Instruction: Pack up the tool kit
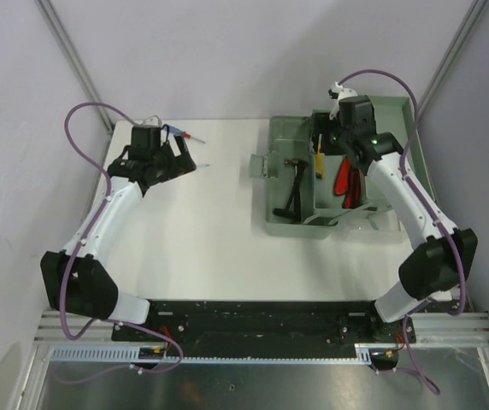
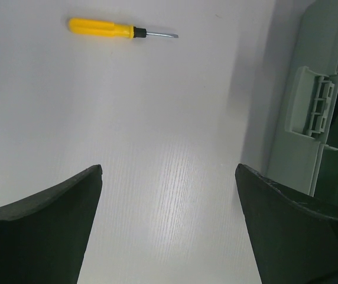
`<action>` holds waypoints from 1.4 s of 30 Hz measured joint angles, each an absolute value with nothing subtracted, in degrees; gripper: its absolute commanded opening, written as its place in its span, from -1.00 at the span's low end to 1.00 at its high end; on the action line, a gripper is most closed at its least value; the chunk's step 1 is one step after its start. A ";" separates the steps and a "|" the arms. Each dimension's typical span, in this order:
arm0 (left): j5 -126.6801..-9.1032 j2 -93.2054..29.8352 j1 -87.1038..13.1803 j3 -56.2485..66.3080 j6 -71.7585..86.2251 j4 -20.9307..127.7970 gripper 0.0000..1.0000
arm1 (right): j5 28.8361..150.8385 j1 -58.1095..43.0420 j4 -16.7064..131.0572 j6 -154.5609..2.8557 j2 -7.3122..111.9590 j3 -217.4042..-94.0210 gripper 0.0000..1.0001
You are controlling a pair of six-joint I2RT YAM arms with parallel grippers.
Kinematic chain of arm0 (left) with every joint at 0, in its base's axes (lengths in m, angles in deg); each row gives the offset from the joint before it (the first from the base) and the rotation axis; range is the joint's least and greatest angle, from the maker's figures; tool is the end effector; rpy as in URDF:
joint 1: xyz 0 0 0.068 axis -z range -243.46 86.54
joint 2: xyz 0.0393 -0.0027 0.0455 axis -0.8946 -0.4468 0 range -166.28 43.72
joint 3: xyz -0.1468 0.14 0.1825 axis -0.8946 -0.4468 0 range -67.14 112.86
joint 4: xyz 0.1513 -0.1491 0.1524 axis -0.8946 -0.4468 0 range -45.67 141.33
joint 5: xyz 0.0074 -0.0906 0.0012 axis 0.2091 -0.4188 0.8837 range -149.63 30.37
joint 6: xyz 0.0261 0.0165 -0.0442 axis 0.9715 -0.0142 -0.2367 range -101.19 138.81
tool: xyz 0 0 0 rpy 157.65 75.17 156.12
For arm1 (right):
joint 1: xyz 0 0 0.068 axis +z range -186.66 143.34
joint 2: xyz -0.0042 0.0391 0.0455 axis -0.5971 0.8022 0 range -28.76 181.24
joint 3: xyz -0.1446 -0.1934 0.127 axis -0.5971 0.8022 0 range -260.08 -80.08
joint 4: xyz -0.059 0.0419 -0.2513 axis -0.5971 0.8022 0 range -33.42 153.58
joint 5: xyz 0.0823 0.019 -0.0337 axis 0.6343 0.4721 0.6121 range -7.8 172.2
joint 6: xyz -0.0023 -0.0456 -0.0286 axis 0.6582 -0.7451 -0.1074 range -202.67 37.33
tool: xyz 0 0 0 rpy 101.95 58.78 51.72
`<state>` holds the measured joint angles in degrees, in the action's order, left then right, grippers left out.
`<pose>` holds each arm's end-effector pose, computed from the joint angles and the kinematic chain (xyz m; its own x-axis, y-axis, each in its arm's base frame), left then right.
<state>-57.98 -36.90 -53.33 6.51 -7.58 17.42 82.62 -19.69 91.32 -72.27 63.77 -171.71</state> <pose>0.3056 -0.0535 0.3321 -0.6458 -0.3359 -0.6856 -0.1481 0.9361 -0.3192 0.3506 0.1073 0.3697 -0.6018 0.0050 -0.7986 -0.1923 0.9697 0.1510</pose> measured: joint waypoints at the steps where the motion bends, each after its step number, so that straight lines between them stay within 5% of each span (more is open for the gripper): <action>1: -57.65 -37.16 -53.33 6.75 -7.60 17.46 0.99 | 82.49 -18.90 90.43 -72.43 62.44 -171.74 0.44; 12: -53.02 -52.79 -53.33 14.35 -2.90 19.47 0.96 | 84.74 -14.66 88.06 -73.72 50.31 -166.93 0.43; 19: -49.63 -69.18 -54.97 26.57 -3.40 19.45 0.58 | 85.73 -10.53 90.64 -72.56 50.42 -162.69 0.37; 34: -52.41 -96.04 -58.73 62.66 -9.79 23.41 0.62 | 84.00 -5.39 93.14 -68.86 51.82 -162.45 0.31; 42: -52.71 -95.61 -58.73 53.39 -14.03 24.76 0.55 | 81.73 -5.39 94.91 -67.90 51.84 -162.45 0.29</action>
<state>-52.71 -95.61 -58.73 53.39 -14.03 24.76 81.73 -5.39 94.91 -67.90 51.84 -162.45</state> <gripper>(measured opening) 0.793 0.654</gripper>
